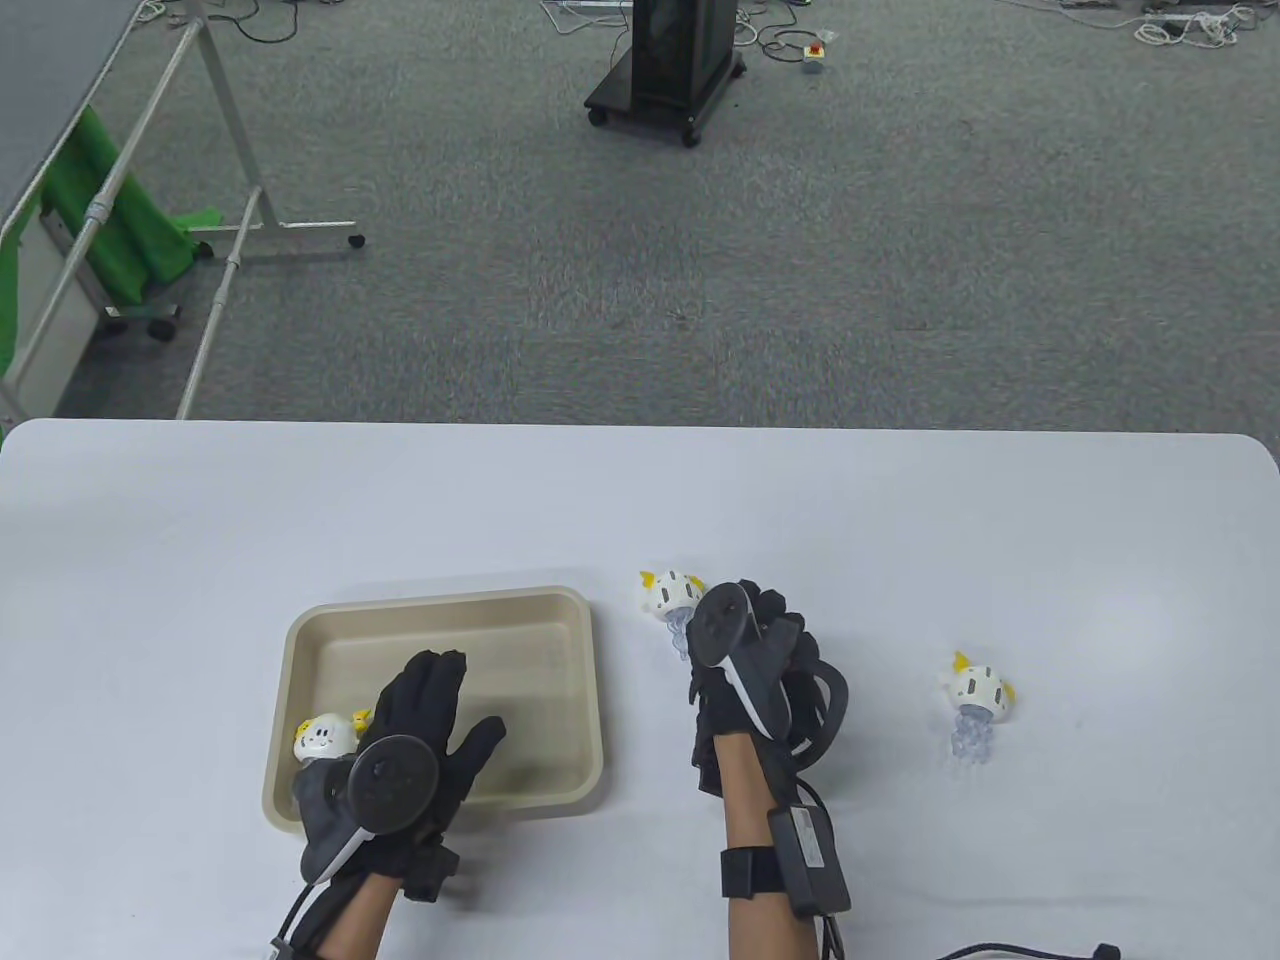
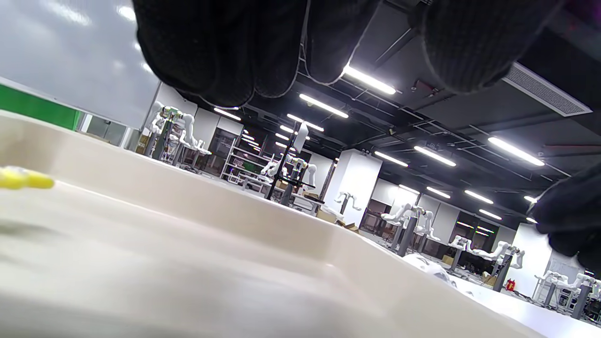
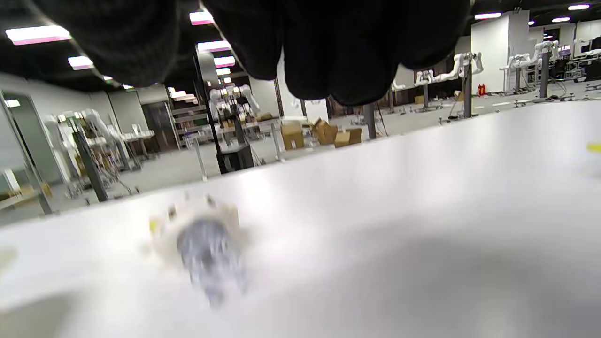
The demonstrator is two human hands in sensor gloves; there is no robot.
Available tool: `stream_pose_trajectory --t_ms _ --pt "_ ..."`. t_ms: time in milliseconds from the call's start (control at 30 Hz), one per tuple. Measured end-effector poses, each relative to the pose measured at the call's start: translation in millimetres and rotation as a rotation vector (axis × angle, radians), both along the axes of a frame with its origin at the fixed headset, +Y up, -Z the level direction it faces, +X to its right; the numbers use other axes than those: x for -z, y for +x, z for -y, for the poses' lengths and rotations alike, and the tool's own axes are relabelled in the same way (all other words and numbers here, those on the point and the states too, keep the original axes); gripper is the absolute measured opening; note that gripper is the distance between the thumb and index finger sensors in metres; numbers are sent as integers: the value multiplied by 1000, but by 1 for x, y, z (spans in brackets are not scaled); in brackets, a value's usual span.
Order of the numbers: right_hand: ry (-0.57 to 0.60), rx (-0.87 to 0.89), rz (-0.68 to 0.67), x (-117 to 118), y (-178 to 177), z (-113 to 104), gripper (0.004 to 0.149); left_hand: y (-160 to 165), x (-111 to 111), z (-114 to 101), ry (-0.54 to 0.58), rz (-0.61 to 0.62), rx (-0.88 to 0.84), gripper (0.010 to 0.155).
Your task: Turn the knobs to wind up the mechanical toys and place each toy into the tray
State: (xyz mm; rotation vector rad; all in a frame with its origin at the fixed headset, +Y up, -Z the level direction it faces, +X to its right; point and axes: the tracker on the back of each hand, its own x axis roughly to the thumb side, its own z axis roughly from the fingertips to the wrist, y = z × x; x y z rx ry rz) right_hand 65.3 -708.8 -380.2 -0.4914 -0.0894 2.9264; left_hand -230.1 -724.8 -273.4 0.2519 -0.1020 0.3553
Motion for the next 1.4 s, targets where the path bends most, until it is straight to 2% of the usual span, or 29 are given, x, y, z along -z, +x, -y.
stream_pose_trajectory --t_ms 167,300,467,533,633,800,867,967,1133,1233,1400 --pt "-121 -99 38 21 -25 42 80 0 0 0 -7 -3 -4 80" --pt "-177 -197 86 36 -34 59 86 -1 1 0 -11 -5 -8 80" --pt "-205 -212 143 46 -37 67 82 -1 1 0 -15 -6 -8 80" --pt "-211 -242 142 47 -36 67 73 -1 1 0 -18 -6 -8 80" --pt "-181 -198 124 46 -33 66 60 -1 1 0 -22 -5 -11 80" --pt "-107 -100 97 36 -23 54 57 -1 1 0 -26 0 -16 80" --pt "-50 -15 85 31 -17 44 58 -1 1 1 -31 3 -23 80" --pt "27 216 29 17 -10 27 58 -1 1 0 -37 11 -52 80" --pt "171 695 -145 -15 -8 10 58 0 1 1 -60 48 -170 78" --pt "180 919 -269 -32 -16 10 59 0 1 2 -87 71 -258 78" --pt "87 1232 -445 -57 -39 20 59 -3 1 6 -135 104 -464 78"
